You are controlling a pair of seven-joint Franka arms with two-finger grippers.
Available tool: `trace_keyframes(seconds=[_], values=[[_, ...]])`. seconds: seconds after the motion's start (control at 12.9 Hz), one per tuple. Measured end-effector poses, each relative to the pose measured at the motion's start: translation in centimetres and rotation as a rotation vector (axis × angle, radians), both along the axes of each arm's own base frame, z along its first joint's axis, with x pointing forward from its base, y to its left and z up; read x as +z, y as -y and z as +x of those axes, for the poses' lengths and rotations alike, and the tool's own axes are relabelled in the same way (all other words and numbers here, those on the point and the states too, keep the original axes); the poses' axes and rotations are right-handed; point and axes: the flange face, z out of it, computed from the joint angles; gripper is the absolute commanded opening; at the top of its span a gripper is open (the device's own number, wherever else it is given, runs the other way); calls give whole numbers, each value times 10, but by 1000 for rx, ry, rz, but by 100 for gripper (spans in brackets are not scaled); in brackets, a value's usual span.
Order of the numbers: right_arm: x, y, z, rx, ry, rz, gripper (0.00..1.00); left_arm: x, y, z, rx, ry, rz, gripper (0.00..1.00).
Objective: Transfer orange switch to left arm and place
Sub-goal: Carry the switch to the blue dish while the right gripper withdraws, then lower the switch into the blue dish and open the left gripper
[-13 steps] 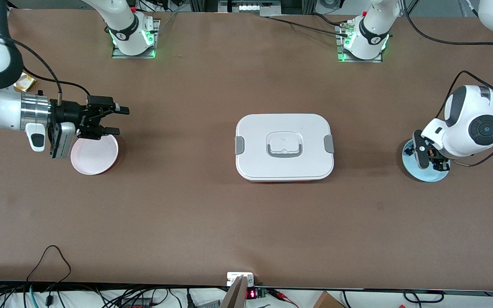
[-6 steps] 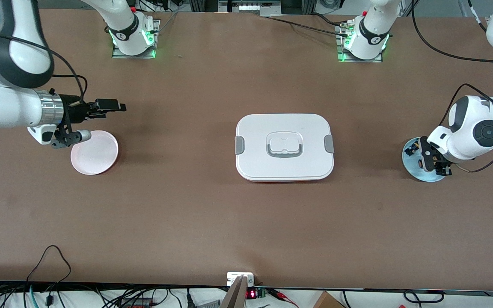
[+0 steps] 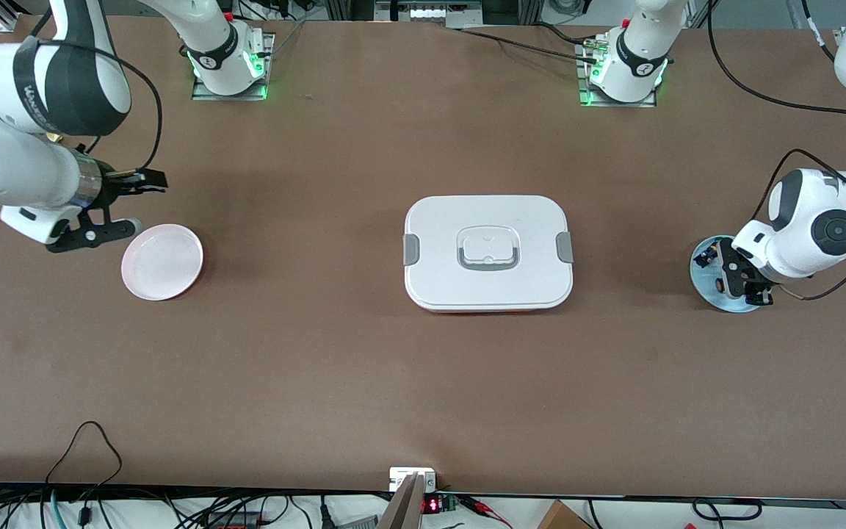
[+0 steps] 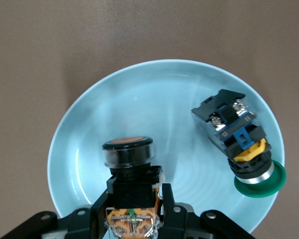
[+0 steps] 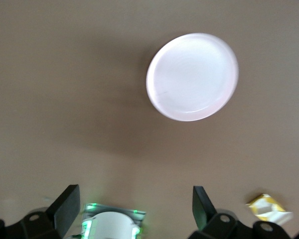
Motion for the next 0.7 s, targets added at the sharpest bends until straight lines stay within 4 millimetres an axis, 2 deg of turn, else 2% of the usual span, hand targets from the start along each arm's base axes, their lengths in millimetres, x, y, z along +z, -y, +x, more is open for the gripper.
trace_keyframes(seconds=[0.08,0.16,0.39,0.54,0.7], values=[[14,2,4,2,31,-14,100,-1,-1,1,1,2,-1,44],[26,8,8,-5,63,-20,100,-1,-1,2,2,3,-2,99],[48,42,20,-89,153,8,100,-1,-2,3,2,4,-2,100],[49,69,19,-222,152,47,100,1,-3,5,4,9,-1,100],[49,77,15,-300,134,32,100,6,-5,9,5,19,3,100]])
